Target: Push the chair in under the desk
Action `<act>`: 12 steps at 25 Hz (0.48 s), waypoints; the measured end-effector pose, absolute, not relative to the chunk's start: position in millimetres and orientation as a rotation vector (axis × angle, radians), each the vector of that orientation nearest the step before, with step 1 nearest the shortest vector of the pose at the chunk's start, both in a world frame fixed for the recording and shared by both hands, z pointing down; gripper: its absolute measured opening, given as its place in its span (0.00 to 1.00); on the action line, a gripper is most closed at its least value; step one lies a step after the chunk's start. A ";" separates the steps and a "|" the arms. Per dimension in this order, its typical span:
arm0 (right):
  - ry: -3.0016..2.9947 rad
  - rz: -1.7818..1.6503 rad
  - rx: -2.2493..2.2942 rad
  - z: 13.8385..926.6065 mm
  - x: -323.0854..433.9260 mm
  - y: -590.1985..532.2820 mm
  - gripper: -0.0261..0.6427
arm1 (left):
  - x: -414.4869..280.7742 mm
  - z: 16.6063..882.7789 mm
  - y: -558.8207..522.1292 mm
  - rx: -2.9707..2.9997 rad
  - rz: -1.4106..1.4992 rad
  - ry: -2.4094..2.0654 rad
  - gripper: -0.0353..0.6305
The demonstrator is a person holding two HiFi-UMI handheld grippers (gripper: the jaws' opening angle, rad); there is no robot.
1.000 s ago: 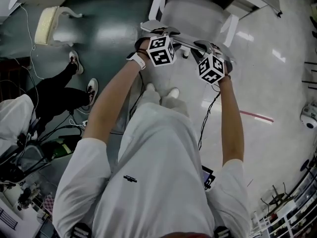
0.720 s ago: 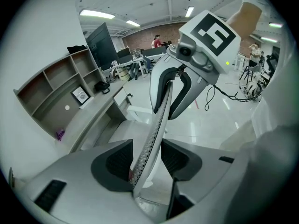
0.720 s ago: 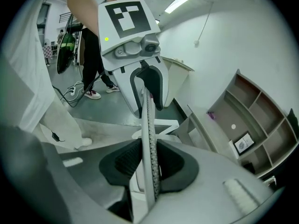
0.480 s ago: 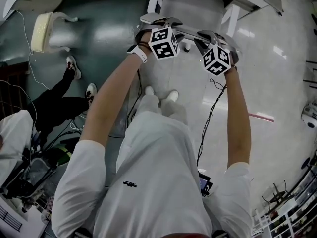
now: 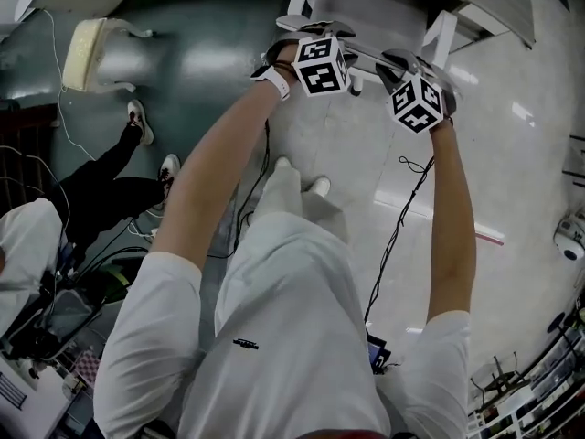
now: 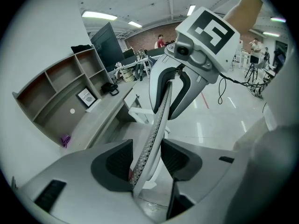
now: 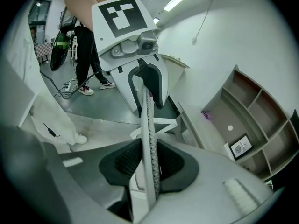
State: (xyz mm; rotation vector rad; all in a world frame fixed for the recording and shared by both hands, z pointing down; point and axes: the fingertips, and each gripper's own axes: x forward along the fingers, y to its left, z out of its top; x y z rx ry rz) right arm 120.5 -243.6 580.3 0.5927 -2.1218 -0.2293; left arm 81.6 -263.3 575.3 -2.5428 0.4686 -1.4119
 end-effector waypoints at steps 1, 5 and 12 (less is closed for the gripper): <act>-2.118 -0.229 0.598 579.4 121.4 -249.4 0.20 | 82.8 574.2 -269.1 -2.542 -1.414 0.467 0.34; -2.107 -0.220 0.602 578.5 120.1 -264.5 0.20 | 81.8 572.3 -283.7 -2.545 -1.419 0.451 0.34; -2.094 -0.248 0.600 580.1 123.4 -294.1 0.20 | 84.4 571.0 -311.9 -2.532 -1.401 0.468 0.34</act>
